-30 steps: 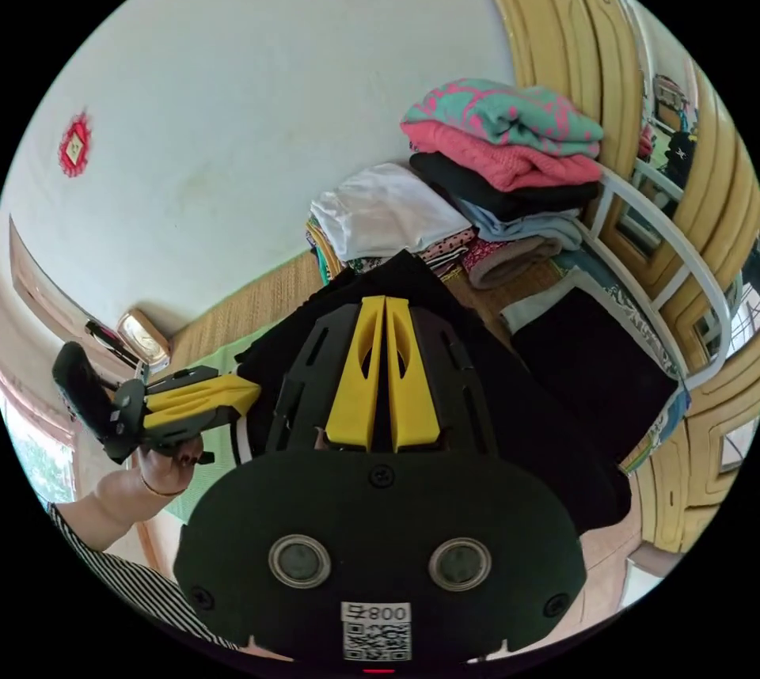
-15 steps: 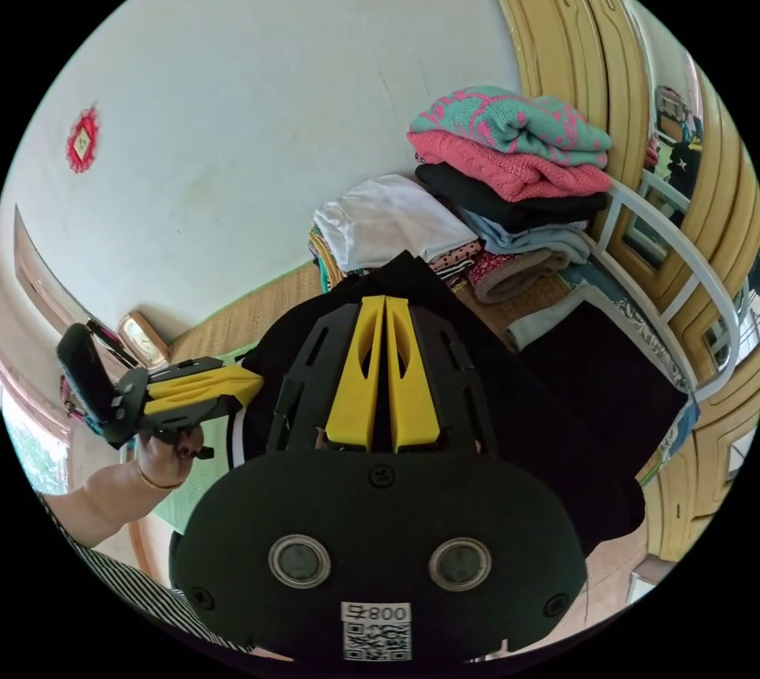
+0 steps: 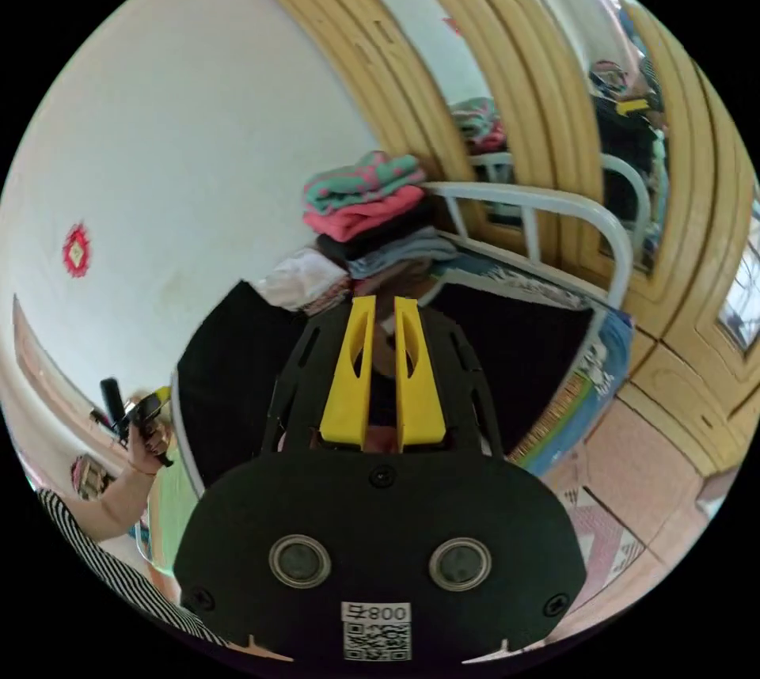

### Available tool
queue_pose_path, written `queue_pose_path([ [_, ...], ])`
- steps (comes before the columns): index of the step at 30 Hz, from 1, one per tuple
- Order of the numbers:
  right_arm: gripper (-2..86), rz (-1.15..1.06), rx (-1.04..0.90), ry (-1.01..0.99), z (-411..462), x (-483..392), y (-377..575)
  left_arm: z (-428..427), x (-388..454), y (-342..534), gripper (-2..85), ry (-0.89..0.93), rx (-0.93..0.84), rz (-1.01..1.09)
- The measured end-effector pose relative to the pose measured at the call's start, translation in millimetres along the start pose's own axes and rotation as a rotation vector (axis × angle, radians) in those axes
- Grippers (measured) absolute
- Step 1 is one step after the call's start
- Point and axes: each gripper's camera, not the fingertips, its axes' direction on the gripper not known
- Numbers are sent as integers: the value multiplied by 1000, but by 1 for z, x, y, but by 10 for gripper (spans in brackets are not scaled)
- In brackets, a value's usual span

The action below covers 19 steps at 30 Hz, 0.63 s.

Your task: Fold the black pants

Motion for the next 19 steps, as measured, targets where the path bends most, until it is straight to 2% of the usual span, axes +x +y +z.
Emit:
queue_pose_path([
  [7,77,58,-287,209,76,47,8,-43,-57,57,1,-33,-139,-240],
  [12,85,-111,-541,381,153,38,16,-76,-80,93,1,-45,-176,-380],
  [15,84,-245,-522,457,167,26,21,-91,-86,106,1,-45,-203,-426],
  [19,79,-314,-512,468,170,25,31,-105,-89,119,1,-29,-230,-472],
])
